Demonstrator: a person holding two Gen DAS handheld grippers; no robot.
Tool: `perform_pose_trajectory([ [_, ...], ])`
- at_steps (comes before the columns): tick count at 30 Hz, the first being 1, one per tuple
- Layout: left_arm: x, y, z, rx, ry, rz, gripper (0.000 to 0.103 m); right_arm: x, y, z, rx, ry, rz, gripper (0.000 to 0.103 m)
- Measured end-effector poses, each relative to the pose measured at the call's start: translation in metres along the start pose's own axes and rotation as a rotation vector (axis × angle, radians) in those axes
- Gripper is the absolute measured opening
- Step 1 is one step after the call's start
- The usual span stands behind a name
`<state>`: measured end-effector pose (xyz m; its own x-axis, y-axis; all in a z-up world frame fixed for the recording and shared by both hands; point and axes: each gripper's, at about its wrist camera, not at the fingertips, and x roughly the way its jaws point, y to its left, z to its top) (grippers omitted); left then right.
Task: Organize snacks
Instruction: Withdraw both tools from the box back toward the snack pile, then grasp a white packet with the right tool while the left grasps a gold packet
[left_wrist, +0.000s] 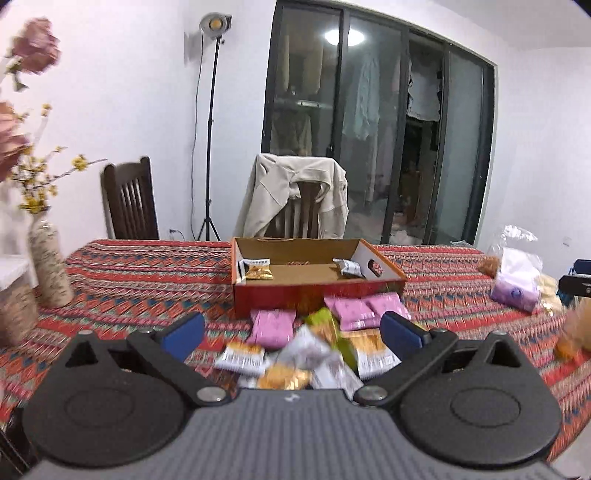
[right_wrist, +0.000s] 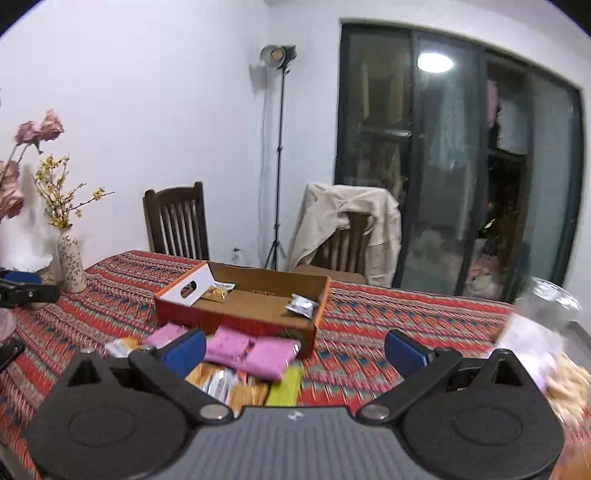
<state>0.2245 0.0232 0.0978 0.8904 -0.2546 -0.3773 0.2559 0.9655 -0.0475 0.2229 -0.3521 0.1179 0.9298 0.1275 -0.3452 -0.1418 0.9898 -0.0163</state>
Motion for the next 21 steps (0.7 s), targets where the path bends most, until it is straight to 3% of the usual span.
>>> perform_pose_trajectory([
  [7,-0.054,-0.026,-0.052,0.013,-0.054,0.022,0.103,-0.083,0.017,-0.082,0.036,-0.044,-0.106,0.103],
  [11,-0.063,-0.037,-0.07,0.046,-0.042,-0.007,0.103,-0.107,0.028,-0.119,0.035,0.005,-0.137,0.103],
  [21,-0.07,-0.039,-0.086,0.056,-0.031,0.029,0.103,-0.113,0.048,-0.138,-0.012,0.027,-0.132,0.103],
])
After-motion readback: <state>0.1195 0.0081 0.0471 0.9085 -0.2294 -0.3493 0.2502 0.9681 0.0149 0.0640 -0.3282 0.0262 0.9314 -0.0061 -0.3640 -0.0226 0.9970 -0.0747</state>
